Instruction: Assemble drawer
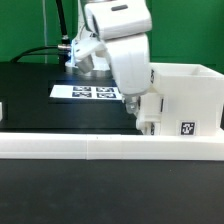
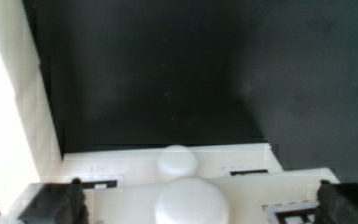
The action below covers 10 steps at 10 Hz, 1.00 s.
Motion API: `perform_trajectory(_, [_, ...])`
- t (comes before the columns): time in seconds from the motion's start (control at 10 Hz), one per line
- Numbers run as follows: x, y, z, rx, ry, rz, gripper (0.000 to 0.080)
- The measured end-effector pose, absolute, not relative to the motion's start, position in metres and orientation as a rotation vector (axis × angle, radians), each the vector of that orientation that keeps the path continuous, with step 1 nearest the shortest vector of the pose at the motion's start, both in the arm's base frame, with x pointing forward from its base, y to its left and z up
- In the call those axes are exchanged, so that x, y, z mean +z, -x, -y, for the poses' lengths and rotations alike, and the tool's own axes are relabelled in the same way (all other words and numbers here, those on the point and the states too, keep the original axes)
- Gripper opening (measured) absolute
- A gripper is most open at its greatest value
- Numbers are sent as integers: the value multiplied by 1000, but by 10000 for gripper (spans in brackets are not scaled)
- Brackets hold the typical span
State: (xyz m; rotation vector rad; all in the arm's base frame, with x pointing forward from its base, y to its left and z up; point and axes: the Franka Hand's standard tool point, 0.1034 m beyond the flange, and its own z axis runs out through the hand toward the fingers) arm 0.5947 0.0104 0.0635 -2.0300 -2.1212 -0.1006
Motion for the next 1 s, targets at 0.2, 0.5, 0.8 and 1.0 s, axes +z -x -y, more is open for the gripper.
perform_trajectory(0.2, [62, -594, -9, -96, 2037, 2114, 649])
perform_trajectory(0.5, [61, -595, -10, -105, 2048, 2115, 649])
perform_trajectory(0.8, [57, -597, -18, -124, 2082, 2161, 649])
perform_trajectory(1.0, [57, -597, -18, -116, 2089, 2160, 649])
